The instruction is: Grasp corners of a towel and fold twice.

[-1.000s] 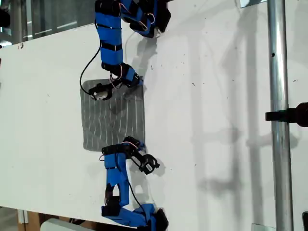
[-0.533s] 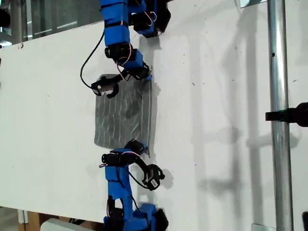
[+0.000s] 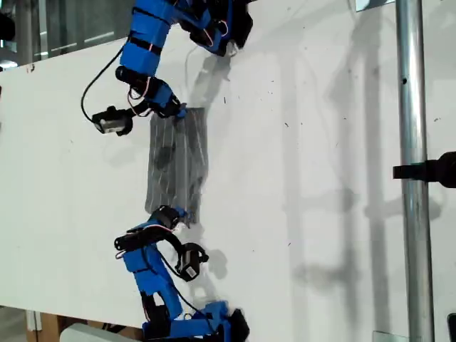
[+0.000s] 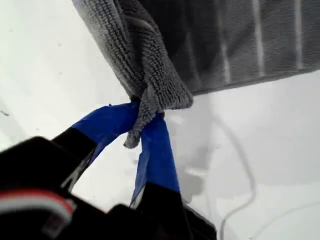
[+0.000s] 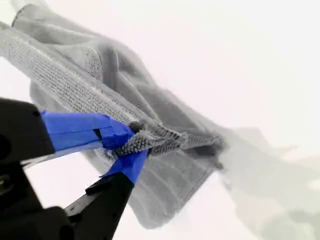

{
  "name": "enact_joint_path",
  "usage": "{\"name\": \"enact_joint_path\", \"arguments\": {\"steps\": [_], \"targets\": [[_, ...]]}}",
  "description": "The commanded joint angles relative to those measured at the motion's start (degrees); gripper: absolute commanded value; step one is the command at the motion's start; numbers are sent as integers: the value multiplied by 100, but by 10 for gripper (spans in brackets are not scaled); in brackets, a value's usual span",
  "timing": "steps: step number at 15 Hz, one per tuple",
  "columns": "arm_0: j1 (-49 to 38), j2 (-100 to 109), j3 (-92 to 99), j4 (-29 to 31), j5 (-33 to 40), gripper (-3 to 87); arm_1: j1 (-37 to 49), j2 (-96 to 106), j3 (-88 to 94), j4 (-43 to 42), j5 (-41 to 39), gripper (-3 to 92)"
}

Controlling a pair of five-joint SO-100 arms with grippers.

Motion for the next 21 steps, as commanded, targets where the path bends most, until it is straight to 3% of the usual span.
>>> {"name": "enact_joint_path", "arguments": {"steps": [1, 4, 7, 10, 17, 19, 21], "targets": [[-993, 0, -501, -422, 589, -29, 1239, -123, -431, -545, -738, -2], [-1670, 176, -721, -976, 1002, -29, 2092, -158, -1081, -1160, -1239, -2], [-1934, 527, -712, -1292, 1151, -29, 2285, 0, -1802, -1072, -1336, -2], [-1749, 114, -308, -1274, 1099, -29, 1925, -18, -1143, -826, -1037, -3], [-1529, -1274, -360, -765, 580, -18, 1529, -949, 1230, -2364, -378, -3], [-1459, -1433, -378, -659, 396, 7, 1600, -1441, 1187, -2470, -343, -3], [-1336, -1397, -387, -466, 255, 107, 1635, -1477, 1107, -2329, -325, -3]]}}
